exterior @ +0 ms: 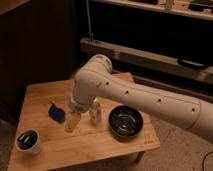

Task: Move the arm in a circular motion

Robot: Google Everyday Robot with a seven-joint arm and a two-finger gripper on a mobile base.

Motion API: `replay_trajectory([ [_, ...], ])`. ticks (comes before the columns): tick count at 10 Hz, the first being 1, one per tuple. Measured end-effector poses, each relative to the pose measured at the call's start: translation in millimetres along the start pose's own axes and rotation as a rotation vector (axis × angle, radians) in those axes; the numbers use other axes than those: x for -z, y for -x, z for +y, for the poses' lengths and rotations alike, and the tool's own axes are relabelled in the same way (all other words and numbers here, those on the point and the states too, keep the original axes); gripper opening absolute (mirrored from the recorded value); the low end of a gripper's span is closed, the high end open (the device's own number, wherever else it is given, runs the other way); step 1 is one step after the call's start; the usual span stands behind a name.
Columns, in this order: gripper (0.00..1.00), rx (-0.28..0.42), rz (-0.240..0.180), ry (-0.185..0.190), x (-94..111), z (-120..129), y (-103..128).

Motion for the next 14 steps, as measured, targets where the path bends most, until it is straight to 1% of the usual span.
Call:
replay_trajectory([
  [5, 0.80, 0.000, 0.000, 0.000, 0, 0, 0],
  [6, 0.80, 0.001, -0.004, 0.006, 1, 1, 0],
  [7, 0.80, 0.019, -0.009, 0.013, 1, 4, -2],
  [8, 0.80, 0.049, -0.015, 0.022, 0, 13, -7],
  [9, 0.80, 0.083, -0.024, 0.035, -3, 29, -14],
  [10, 0.80, 0.116, -0.037, 0.053, -6, 52, -22],
  [11, 0.80, 0.134, -0.047, 0.059, -7, 68, -27],
  [12, 0.80, 0.168, -0.071, 0.079, -9, 108, -34],
  [14, 0.80, 0.180, -0.098, 0.099, -9, 152, -30],
])
